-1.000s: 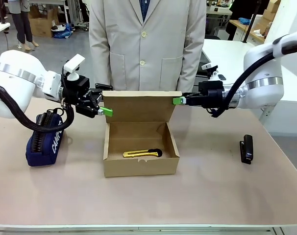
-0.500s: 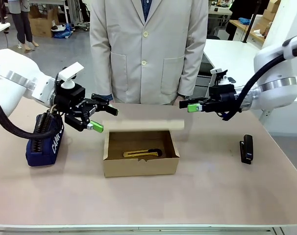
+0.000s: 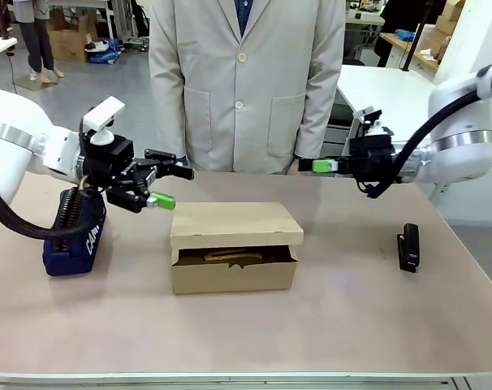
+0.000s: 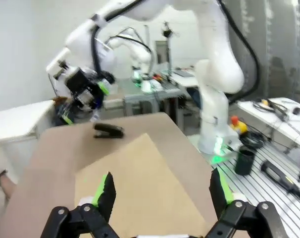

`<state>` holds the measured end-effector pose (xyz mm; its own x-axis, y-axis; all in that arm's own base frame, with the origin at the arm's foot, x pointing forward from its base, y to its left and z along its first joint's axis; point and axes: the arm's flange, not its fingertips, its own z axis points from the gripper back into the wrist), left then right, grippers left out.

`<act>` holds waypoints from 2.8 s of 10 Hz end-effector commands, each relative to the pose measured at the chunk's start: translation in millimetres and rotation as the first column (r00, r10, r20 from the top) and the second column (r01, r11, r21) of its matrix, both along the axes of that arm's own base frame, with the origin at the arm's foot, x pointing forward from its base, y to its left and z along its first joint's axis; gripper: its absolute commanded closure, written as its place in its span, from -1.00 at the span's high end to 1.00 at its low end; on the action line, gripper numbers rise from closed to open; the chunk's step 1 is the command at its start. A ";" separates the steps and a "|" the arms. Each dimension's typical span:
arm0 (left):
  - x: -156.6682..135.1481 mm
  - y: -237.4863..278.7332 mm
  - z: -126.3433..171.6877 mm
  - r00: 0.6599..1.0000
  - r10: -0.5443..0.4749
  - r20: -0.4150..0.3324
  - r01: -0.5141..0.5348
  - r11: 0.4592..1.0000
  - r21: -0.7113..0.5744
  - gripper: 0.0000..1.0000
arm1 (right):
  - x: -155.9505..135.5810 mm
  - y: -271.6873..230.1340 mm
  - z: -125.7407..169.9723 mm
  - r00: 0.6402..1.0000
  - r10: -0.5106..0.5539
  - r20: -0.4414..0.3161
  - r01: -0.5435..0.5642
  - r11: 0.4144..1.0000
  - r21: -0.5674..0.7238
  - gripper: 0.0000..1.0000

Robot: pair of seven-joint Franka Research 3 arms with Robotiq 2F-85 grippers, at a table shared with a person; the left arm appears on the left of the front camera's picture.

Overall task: Pack the item into the box.
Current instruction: Close the Mailer Box.

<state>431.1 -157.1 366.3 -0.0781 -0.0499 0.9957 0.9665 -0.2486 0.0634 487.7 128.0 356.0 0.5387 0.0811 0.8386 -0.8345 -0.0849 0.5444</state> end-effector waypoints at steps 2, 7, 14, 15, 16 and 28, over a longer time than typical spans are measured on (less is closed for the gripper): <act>6.6 -28.1 -21.2 0.984 0.177 -0.030 -0.176 0.984 0.028 1.00 | -5.4 46.8 -23.0 0.995 -0.006 0.101 0.019 0.992 -0.123 1.00; 5.1 -39.9 -59.0 0.954 0.290 -0.078 -0.250 0.912 0.325 1.00 | -24.1 61.8 -65.0 0.949 0.150 0.276 -0.057 0.947 -0.317 1.00; -15.2 -35.2 -49.0 0.984 0.181 0.011 -0.176 0.938 0.298 1.00 | -34.9 42.6 -40.9 0.952 0.147 0.268 -0.075 0.963 -0.260 1.00; -31.2 -30.6 -35.5 0.993 0.118 0.031 -0.122 0.965 0.233 1.00 | -43.8 25.7 -10.2 0.981 0.043 0.189 -0.013 0.987 -0.161 1.00; -47.1 -26.8 -25.4 0.999 0.034 0.022 -0.038 0.977 0.208 1.00 | -55.7 10.6 11.0 0.998 -0.018 0.060 0.024 0.994 -0.107 1.00; -125.0 138.4 34.9 0.451 0.310 -0.837 -0.369 0.918 0.141 1.00 | -110.9 -179.2 80.3 0.826 -0.314 -0.469 0.287 0.949 -0.130 1.00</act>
